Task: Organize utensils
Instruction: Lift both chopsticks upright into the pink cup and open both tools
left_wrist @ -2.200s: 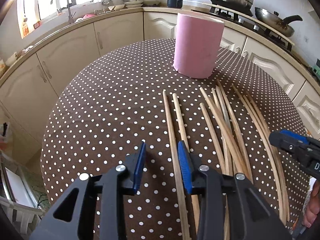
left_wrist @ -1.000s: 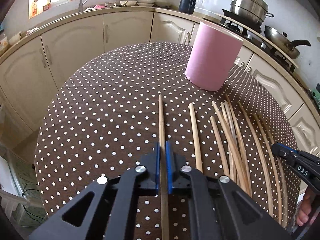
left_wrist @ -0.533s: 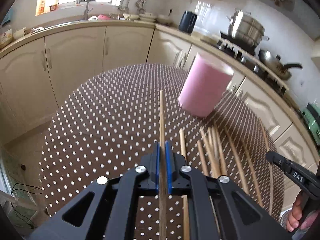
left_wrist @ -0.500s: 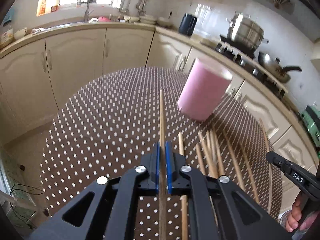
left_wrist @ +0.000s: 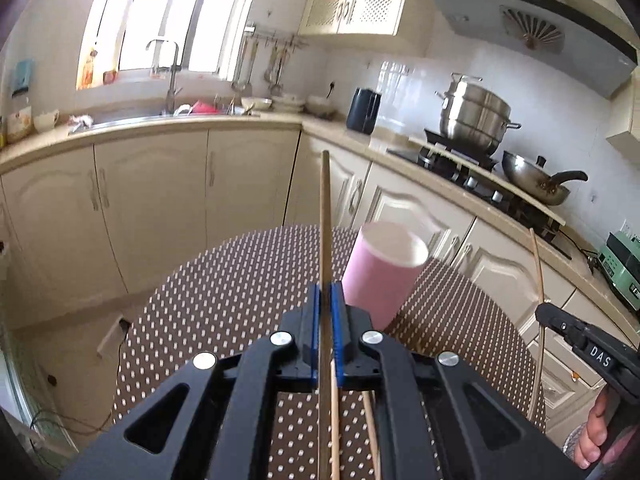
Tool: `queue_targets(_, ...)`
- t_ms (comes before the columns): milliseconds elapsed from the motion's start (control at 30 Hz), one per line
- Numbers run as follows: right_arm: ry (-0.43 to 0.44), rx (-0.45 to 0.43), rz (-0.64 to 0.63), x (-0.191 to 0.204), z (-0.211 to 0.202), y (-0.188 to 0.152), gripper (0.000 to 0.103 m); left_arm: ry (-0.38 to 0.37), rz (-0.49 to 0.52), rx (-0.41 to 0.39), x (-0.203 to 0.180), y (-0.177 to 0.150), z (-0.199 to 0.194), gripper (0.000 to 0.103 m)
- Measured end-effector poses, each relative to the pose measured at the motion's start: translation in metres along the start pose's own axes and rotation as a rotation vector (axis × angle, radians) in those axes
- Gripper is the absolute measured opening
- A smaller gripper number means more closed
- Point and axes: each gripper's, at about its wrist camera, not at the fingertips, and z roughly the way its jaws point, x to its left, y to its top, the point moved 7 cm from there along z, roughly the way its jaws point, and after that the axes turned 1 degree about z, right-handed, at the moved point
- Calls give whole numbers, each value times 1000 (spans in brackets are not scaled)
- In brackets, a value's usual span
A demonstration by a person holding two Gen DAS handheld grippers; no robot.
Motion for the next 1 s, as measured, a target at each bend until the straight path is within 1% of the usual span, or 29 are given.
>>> queue_targets(233,17,-96,45,9,3,45,6,6,26,-43,-15,38,3,7)
queue_targets(300,45,-118,67,15,7,58,6,15,27,-49,-16,46,5,7)
queue_targets(467,44,-200,61,29,14,89,6,31,38,-76,-21,68,9,7)
queue_targets(600,54,-238,82,37,25,109,6,32,37,-102,-22,86,8,6)
queue_targets(733,51,-285,79,46,35,128,6,26,37,-144,-27,107,6,6)
queue_targets(867,52,-351,60,58,42,143,7,12,34,-169,-34,125,10,6)
queue_targets(1000,61,-410,71,63,49,159,7,-5,24,-193,-42,140,15,6)
